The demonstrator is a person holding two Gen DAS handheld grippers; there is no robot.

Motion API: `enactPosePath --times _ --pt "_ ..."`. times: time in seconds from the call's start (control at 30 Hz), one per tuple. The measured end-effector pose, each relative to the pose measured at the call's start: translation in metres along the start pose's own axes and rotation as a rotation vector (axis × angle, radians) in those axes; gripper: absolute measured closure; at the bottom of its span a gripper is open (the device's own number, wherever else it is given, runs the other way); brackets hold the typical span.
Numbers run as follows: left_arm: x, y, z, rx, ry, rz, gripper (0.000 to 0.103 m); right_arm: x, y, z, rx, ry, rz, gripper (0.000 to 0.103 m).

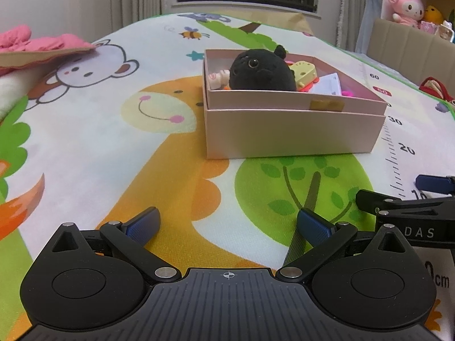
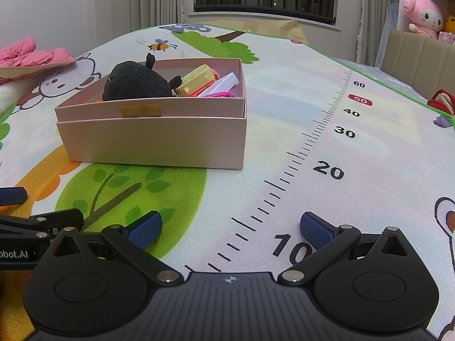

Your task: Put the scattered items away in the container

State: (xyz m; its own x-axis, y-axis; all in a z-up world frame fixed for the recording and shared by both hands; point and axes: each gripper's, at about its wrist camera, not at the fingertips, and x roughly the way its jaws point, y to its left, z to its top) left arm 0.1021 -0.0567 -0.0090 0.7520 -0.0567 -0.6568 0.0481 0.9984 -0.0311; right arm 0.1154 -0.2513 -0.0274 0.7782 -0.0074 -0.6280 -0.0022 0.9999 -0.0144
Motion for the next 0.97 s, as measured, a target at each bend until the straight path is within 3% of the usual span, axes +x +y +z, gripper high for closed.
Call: enactPosePath --times 0.97 --pt "-0.0021 0.0056 0.0012 -0.037 -0.008 -0.023 0.0 0.0004 -0.0003 0.0001 0.0 0.0 0.0 0.0"
